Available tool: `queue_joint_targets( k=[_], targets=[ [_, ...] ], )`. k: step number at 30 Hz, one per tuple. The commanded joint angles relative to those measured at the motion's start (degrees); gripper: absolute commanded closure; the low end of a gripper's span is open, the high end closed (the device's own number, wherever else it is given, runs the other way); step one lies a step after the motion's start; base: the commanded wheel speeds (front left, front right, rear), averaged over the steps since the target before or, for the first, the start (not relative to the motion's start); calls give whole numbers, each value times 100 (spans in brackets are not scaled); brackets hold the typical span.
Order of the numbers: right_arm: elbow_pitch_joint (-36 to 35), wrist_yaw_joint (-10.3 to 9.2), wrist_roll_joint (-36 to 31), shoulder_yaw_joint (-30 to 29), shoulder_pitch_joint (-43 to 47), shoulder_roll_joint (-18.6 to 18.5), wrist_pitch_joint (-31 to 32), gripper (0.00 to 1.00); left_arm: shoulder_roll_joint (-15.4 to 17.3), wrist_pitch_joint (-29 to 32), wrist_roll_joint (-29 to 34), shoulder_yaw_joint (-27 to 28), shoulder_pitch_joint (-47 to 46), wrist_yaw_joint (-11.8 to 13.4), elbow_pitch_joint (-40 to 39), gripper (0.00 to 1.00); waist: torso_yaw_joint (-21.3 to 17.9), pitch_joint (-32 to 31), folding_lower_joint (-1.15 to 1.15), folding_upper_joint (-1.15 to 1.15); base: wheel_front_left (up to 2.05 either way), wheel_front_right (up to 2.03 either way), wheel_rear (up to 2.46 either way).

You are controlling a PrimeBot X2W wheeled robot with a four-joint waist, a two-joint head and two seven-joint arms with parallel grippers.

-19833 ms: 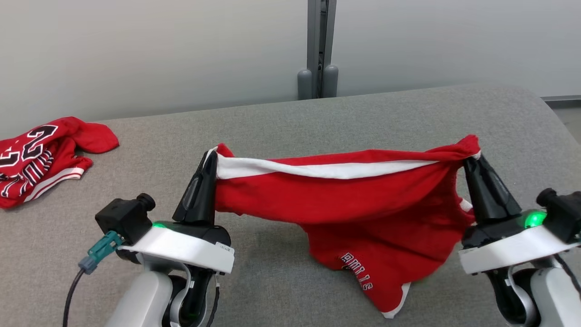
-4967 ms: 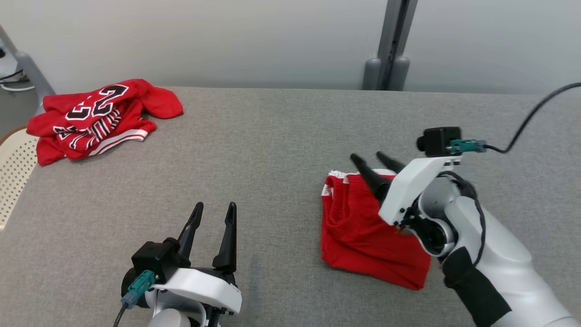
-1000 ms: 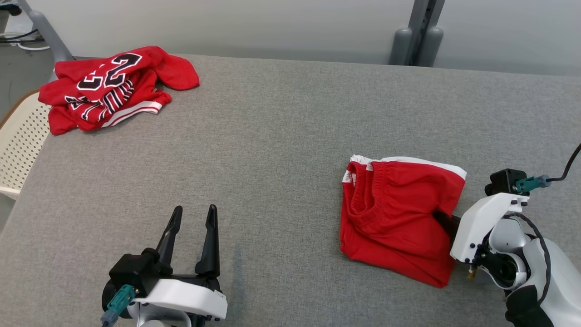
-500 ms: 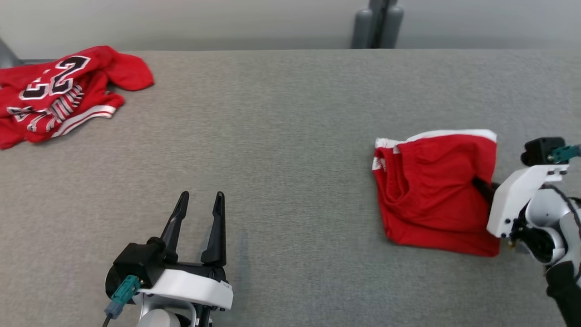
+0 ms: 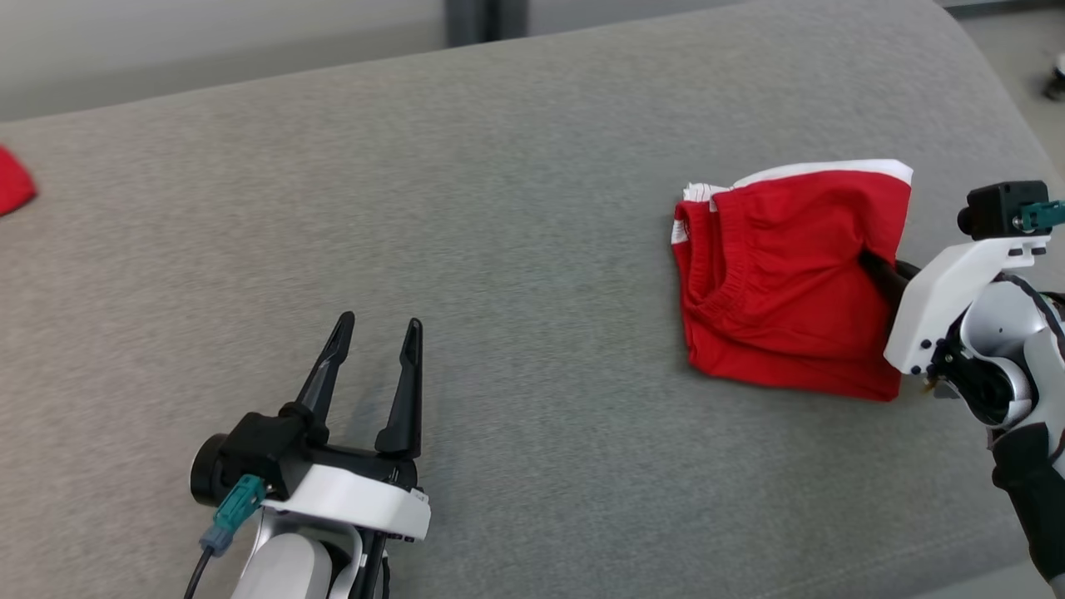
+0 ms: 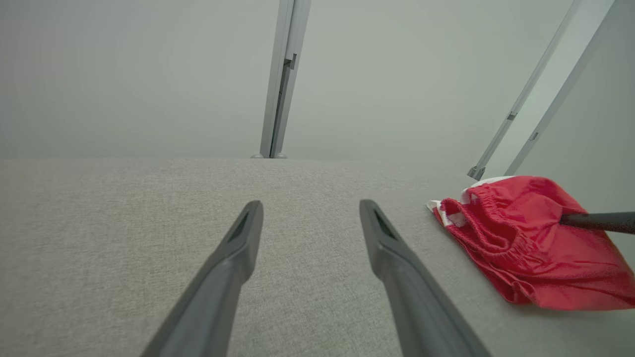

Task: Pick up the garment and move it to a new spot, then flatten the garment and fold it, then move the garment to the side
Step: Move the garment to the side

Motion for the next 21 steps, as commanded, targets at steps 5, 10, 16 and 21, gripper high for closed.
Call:
queue_joint_targets(
  k=[5, 10, 16, 21],
  targets=[
    [121, 2, -2, 64, -298, 80, -168, 100, 48, -9, 124, -76, -257, -76, 58, 0, -560, 352, 0, 0, 0, 0, 0],
    [352, 2, -116, 85, -556, 32, -339, 100, 57, -9, 167, -151, -372, -121, 72, 0, -499, 474, 0, 0, 0, 0, 0],
    [815, 2, -429, 101, -921, -297, -514, 100, 93, -8, 179, -146, -405, -88, 17, 0, -200, 563, 0, 0, 0, 0, 0],
    [1220, 2, -739, 22, -1234, -725, -639, 100, 109, -8, 179, -157, -387, -67, -80, 0, 108, 650, 0, 0, 0, 0, 0]
  ],
)
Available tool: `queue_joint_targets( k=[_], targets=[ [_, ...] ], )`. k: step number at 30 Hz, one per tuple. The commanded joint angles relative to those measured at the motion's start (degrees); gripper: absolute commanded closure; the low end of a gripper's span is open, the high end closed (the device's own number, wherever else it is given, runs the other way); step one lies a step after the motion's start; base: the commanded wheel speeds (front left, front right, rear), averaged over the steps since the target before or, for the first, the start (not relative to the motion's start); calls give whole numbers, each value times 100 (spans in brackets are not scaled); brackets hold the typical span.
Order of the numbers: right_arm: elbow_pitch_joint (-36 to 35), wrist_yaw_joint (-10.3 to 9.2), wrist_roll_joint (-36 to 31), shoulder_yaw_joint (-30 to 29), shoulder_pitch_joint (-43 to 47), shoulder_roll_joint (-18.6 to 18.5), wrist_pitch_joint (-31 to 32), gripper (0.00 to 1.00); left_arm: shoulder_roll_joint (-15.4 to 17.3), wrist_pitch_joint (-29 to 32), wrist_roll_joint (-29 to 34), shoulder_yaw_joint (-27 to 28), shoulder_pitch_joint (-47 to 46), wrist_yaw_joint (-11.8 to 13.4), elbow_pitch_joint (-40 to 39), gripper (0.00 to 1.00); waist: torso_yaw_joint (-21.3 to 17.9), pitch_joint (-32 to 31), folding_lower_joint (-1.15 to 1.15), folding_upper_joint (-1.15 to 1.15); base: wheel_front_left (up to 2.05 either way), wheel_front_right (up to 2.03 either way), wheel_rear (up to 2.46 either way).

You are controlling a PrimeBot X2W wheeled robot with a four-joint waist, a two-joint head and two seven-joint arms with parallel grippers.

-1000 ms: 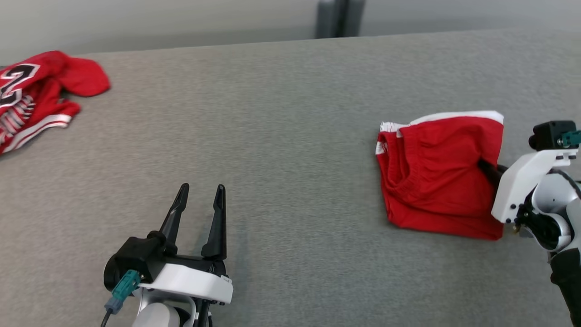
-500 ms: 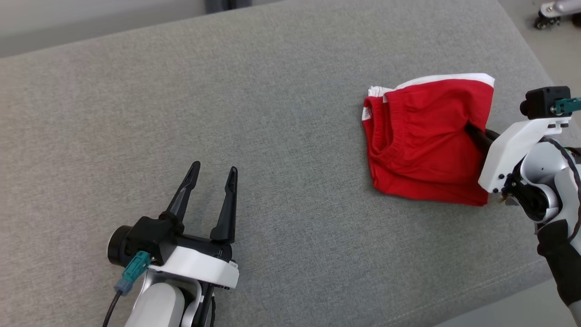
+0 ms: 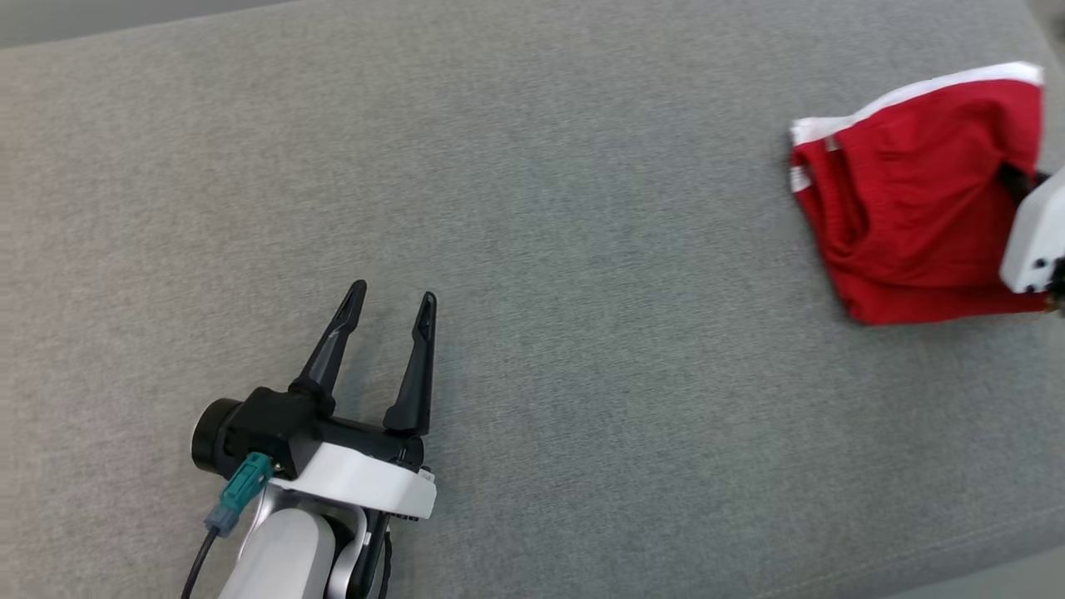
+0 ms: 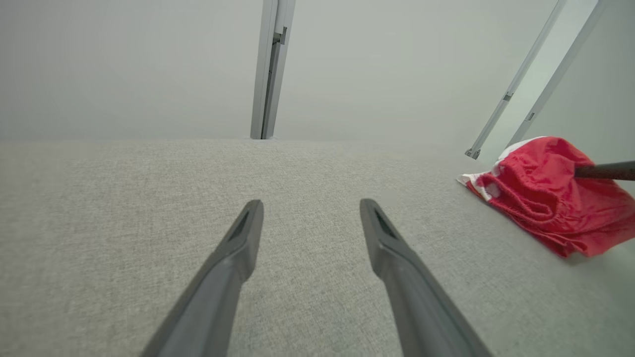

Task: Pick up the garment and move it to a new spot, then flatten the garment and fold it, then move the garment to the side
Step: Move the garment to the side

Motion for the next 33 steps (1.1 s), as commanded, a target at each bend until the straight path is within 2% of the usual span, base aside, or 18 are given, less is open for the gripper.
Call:
queue_joint_targets(
  k=[1, 8, 14, 15, 16, 17, 18, 27, 33],
  targets=[
    [107, 1, -81, -49, -110, -144, -58, 100, 43, -8, 25, 2, -69, 17, -34, 0, 162, 75, 0, 0, 0, 0, 0],
    [640, 1, -593, -299, -459, -620, -196, 100, 89, 3, 18, -21, -22, 48, -125, 0, 518, 218, 0, 0, 0, 0, 0],
    [1008, 1, -1014, -451, -635, -779, -307, 100, 123, 11, 8, -48, 21, 75, -191, 0, 692, 268, 0, 0, 0, 0, 0],
    [1068, 1, -1064, -498, -658, -776, -344, 85, 123, 11, 7, -53, 27, 84, -198, 0, 710, 267, 0, 0, 0, 0, 0],
    [1123, 1, -1107, -539, -671, -753, -386, 54, 125, 11, 3, -58, 31, 91, -201, 0, 726, 262, 0, 0, 0, 0, 0],
    [1123, 1, -1107, -539, -671, -753, -386, 54, 125, 11, 3, -58, 31, 91, -201, 0, 726, 262, 0, 0, 0, 0, 0],
    [1183, 1, -1165, -577, -681, -729, -444, 0, 126, 11, -3, -62, 36, 99, -202, 0, 737, 254, 0, 0, 0, 0, 0],
    [1530, 2, -1682, -869, -707, -485, -1069, 0, 118, 16, -44, -122, 85, 118, -167, 0, 754, 54, 0, 0, 0, 0, 0],
    [1491, 2, -1660, -793, -653, -167, -1516, 0, 117, 5, -125, -89, 109, 143, -86, 0, 734, -203, 0, 0, 0, 0, 0]
  ],
)
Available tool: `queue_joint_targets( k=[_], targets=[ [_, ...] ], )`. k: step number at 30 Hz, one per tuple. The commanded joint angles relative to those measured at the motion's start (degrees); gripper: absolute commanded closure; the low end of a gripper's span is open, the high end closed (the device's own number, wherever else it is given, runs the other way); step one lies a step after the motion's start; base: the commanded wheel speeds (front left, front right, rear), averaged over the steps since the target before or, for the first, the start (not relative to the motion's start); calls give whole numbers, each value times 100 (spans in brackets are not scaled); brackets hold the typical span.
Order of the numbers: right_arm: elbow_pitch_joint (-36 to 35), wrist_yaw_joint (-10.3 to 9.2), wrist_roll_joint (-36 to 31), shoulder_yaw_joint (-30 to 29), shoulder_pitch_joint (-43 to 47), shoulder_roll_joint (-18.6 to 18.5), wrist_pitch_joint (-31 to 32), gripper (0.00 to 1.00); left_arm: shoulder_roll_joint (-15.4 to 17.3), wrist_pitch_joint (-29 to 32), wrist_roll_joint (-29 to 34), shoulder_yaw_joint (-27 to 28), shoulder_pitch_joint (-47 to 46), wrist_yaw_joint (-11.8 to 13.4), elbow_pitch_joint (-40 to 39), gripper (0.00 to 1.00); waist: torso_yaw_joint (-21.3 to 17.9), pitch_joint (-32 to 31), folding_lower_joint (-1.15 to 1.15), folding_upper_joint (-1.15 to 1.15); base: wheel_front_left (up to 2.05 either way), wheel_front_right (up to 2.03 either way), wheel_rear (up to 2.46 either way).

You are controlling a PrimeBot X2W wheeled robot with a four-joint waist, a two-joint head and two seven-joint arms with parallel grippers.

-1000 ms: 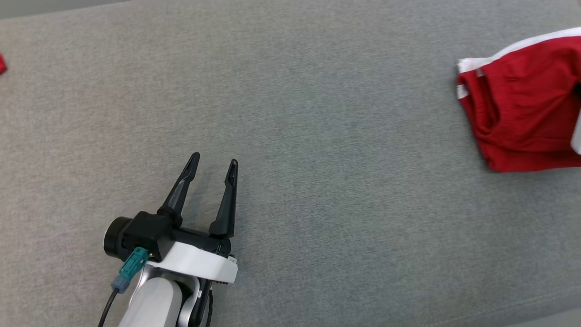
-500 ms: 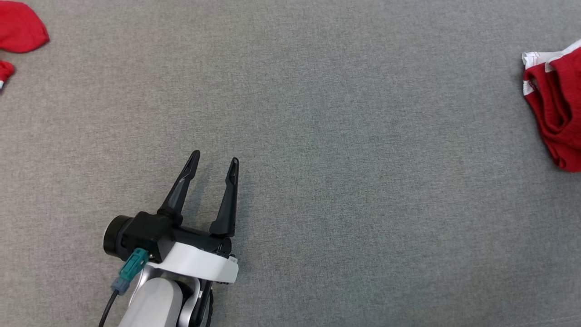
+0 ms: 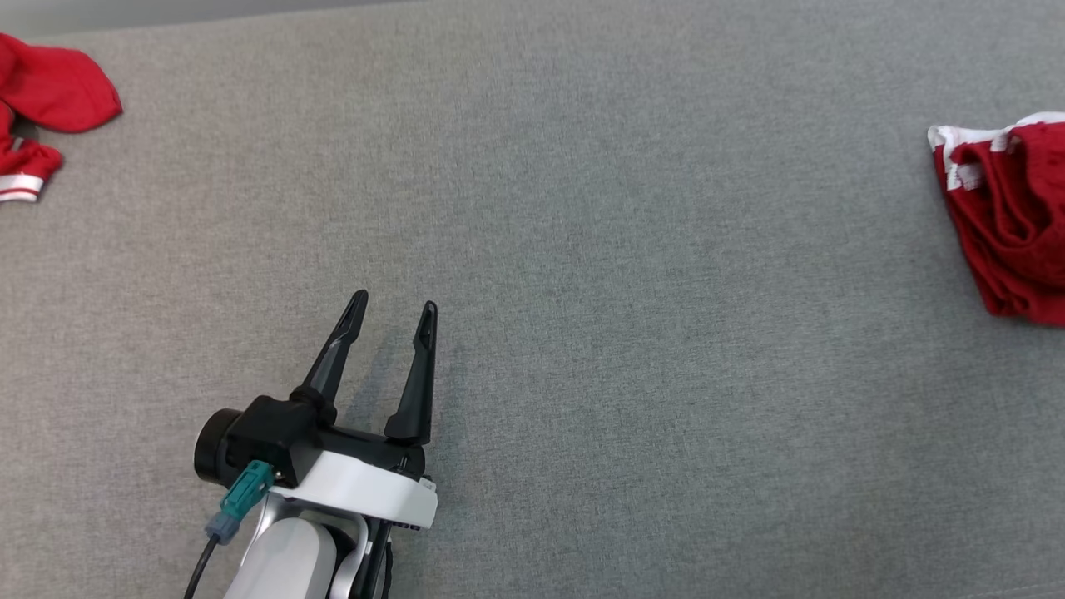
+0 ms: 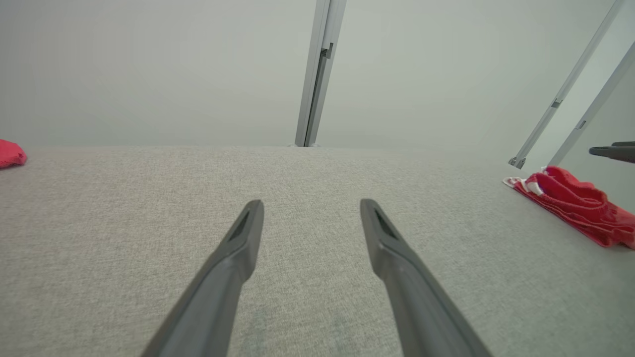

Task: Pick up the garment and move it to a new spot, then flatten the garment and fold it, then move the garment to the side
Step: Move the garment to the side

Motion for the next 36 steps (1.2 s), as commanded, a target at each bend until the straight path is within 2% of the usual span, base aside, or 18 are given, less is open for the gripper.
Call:
queue_joint_targets(
  k=[1, 12, 20, 28, 36],
  targets=[
    [-35, 0, 60, 54, 59, 81, -144, 0, 21, -17, -43, 43, 26, 38, 35, 0, -12, -137, 0, 0, 0, 0, 0],
    [-657, 0, 681, 603, 694, 568, -974, 0, -43, -31, -205, 238, 158, 104, 317, 0, 46, -991, 0, 0, 0, 0, 0],
    [-1521, 0, 1228, 821, 1718, 973, -1255, 0, -86, -33, -322, 413, 487, 178, 667, 0, 188, -1671, 0, 0, 0, 0, 0],
    [-2449, 0, 906, 273, 2840, 1387, -1512, 0, -105, -28, -337, 508, 761, 257, 821, 0, 367, -2048, 0, 0, 0, 0, 0],
    [-3916, 0, 39, -544, 4184, 2216, -1535, 0, -121, -28, -345, 599, 1087, 364, 798, 0, 548, -2147, 0, 0, 0, 0, 0]
  ],
)
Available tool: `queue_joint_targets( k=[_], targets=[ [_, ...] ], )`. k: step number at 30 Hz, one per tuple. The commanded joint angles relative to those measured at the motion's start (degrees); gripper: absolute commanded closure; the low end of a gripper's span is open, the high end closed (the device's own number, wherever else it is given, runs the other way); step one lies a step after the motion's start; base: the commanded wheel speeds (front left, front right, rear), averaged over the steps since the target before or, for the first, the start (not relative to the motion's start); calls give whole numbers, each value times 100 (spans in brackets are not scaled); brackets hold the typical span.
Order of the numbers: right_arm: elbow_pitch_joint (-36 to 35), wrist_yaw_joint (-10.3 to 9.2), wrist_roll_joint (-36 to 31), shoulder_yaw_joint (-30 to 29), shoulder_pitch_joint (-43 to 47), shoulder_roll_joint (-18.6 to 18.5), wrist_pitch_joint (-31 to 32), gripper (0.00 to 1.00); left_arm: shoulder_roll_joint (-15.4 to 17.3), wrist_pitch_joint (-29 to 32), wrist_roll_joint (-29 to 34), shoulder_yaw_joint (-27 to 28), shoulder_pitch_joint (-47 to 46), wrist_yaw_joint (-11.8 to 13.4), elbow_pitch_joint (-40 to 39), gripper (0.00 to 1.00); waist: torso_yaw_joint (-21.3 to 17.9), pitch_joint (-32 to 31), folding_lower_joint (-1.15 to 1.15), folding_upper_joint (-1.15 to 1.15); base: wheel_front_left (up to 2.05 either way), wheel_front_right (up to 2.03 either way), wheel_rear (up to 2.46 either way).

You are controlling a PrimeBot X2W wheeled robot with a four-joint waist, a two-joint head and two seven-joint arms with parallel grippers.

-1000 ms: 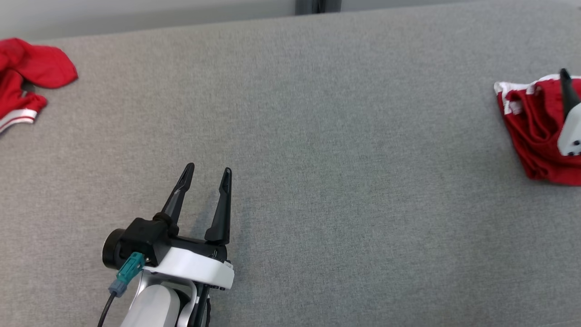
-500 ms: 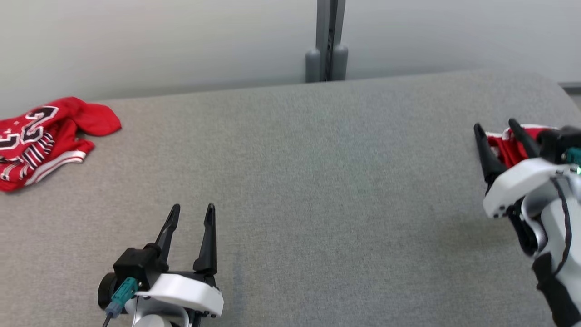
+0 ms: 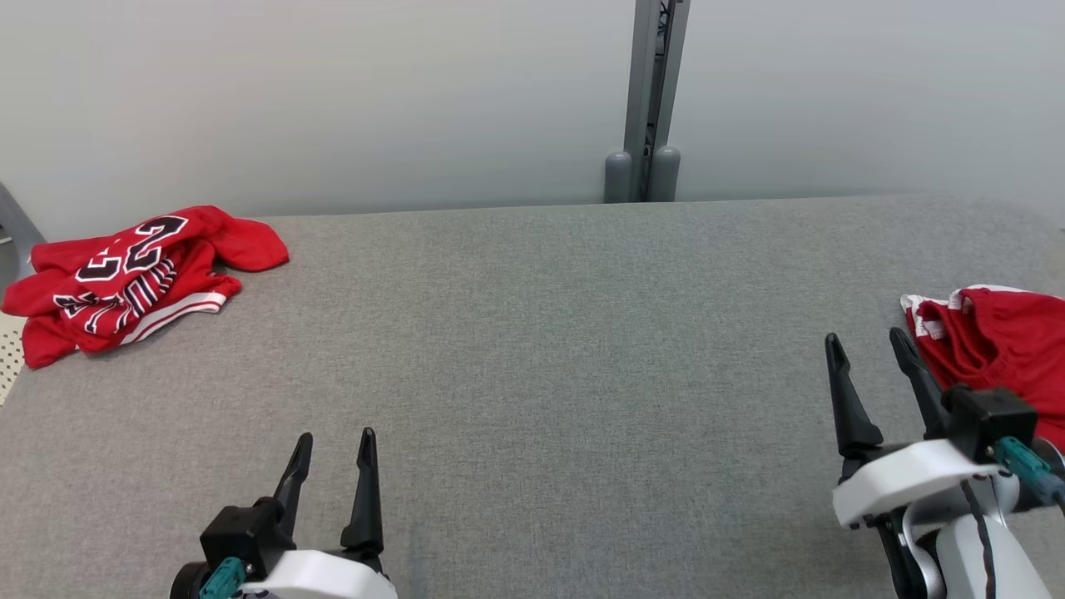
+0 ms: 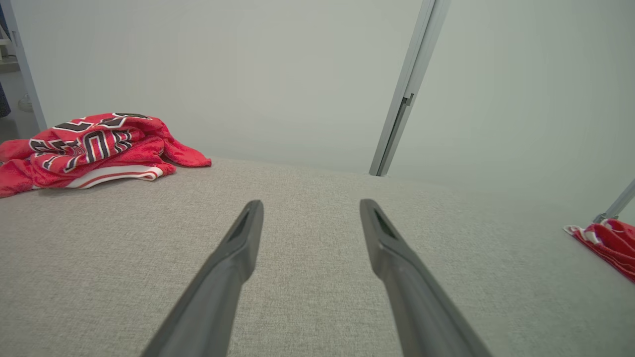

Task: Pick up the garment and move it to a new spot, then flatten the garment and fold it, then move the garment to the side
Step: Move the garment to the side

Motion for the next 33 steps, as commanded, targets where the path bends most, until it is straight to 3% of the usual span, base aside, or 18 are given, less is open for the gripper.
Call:
queue_joint_targets(
  k=[1, 4, 14, 33],
  targets=[
    [-127, 2, -72, -85, 164, 12, 11, 0, 22, -9, -3, 12, 54, 25, -13, 0, 26, 2, 0, 0, 0, 0, 0],
    [-516, 2, -153, -232, 536, 87, 88, 0, 21, -9, 15, -6, 105, 51, -18, 0, 70, 14, 0, 0, 0, 0, 0],
    [-1211, 2, 381, 94, 1208, 91, 327, 0, 34, -10, 56, -34, 86, 134, 15, 0, 90, 20, 0, 0, 0, 0, 0],
    [-1306, 2, 500, 154, 1324, 95, 450, 0, 31, -10, 86, -39, -31, 90, 2, 0, 98, 21, 0, 0, 0, 0, 0]
  ],
)
